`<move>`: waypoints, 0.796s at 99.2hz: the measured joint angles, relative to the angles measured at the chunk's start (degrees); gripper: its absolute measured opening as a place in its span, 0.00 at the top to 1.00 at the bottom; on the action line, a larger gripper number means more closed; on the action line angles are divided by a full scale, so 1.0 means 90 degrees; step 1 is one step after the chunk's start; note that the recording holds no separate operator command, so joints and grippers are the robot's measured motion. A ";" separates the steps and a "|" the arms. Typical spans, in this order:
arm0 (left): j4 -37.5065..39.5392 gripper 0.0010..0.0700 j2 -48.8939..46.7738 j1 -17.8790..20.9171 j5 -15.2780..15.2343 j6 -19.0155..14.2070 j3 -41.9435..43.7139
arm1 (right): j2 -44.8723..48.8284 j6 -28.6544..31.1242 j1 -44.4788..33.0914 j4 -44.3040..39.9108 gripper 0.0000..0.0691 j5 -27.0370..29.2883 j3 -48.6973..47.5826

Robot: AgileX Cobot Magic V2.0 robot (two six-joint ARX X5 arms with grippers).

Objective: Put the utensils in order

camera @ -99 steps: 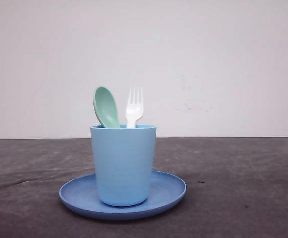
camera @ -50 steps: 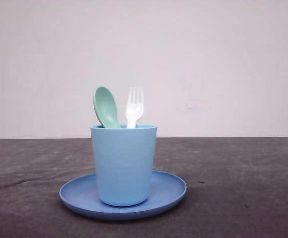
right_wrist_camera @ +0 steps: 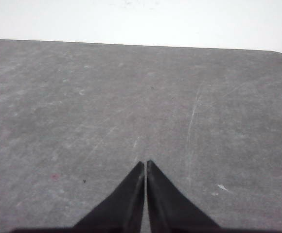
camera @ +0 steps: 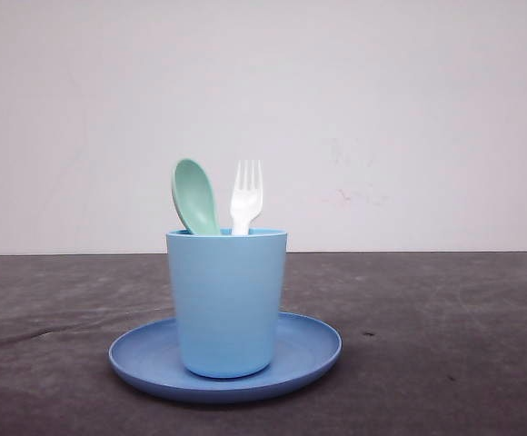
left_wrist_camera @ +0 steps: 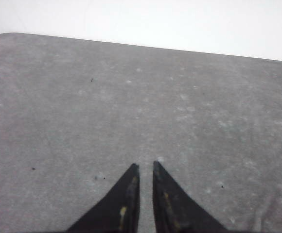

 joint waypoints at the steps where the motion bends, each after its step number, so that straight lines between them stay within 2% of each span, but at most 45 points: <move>1: 0.0000 0.98 0.0000 0.0000 0.0000 0.0000 0.0000 | 0.0000 0.0000 0.0000 0.0005 0.99 0.0002 -0.0002; 79: 0.0000 0.98 0.0000 0.0000 0.0000 0.0002 0.0000 | 0.0000 0.0000 0.0000 0.0012 0.99 0.0010 -0.0002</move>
